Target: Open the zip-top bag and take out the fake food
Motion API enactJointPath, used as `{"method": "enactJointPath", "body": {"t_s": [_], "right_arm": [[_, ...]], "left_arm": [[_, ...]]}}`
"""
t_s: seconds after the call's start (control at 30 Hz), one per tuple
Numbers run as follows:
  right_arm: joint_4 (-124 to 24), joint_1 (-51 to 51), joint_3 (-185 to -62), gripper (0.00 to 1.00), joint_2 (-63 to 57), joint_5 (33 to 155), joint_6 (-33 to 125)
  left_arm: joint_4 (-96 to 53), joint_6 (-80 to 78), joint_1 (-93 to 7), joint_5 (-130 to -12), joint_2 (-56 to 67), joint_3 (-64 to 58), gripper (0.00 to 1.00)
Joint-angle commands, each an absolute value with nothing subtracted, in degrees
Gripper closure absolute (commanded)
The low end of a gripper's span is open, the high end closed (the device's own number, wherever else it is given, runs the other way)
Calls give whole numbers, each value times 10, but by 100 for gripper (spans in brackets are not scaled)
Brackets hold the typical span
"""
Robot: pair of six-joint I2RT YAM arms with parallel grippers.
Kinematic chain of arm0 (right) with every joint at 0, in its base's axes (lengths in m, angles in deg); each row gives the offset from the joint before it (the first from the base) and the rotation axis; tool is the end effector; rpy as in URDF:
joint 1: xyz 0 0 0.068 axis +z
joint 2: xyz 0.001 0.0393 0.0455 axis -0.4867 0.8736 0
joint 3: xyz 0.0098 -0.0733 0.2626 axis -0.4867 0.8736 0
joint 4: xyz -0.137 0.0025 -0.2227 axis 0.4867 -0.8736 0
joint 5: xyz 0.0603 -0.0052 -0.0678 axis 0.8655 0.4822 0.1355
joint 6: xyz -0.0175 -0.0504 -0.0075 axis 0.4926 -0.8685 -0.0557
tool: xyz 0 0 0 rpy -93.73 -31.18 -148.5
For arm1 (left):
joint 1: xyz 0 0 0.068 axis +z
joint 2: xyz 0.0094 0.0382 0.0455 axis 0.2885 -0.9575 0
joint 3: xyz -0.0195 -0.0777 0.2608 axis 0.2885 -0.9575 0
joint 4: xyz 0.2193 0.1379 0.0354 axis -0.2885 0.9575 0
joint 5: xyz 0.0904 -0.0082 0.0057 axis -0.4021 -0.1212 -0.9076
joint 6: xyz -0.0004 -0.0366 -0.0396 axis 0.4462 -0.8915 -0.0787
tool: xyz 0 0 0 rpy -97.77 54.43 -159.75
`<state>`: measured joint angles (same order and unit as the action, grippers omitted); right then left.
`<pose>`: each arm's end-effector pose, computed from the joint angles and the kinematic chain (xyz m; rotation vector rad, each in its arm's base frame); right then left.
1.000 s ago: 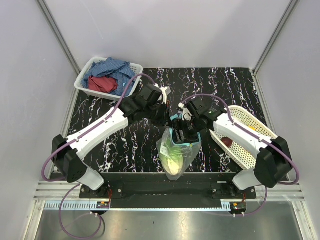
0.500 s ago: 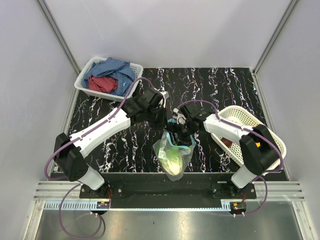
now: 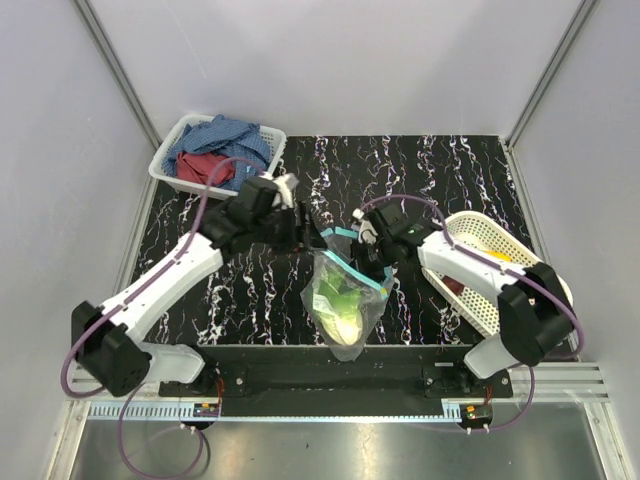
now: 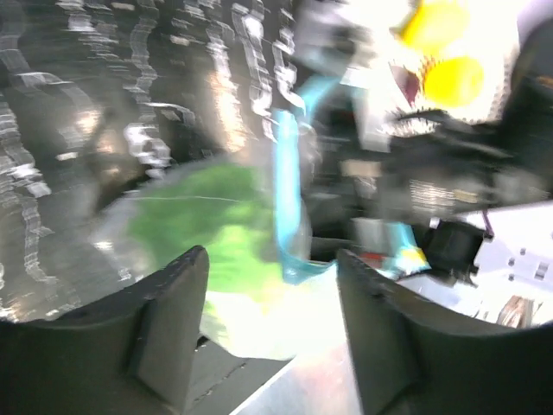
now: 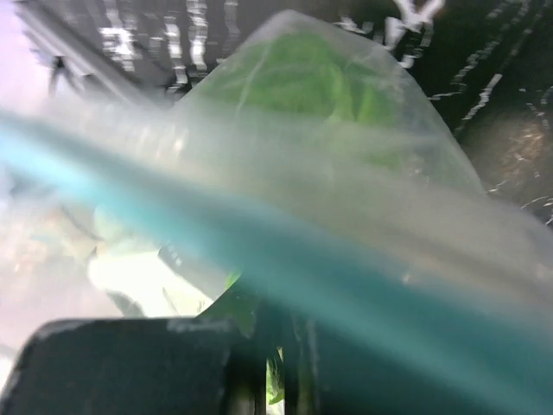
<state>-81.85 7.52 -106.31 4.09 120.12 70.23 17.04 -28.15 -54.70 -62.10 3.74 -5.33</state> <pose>0.2317 0.1968 0.2173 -0.3492 2.8370 1.1071 0.2231 -0.1872 0.3252 0.1384 2.5129 -0.9677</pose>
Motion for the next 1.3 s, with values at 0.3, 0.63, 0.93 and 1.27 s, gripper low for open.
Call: {"method": "enactJointPath", "body": {"t_s": [0.3,0.63,0.93,1.27], "right_arm": [[-781,-21,-1048,100,-74,1372,724],[-772,-31,-1049,100,-77,1415,726],[-772,-35,-1053,100,-84,1398,741],[-949,-43,-1139,100,-123,1199,714]], "left_arm": [[-45,-276,-369,-386,175,-324,4],[-139,-310,-356,-311,118,-372,1],[-149,-348,-348,-335,69,-397,90],[-39,-230,-321,-460,5,-336,100]]}}
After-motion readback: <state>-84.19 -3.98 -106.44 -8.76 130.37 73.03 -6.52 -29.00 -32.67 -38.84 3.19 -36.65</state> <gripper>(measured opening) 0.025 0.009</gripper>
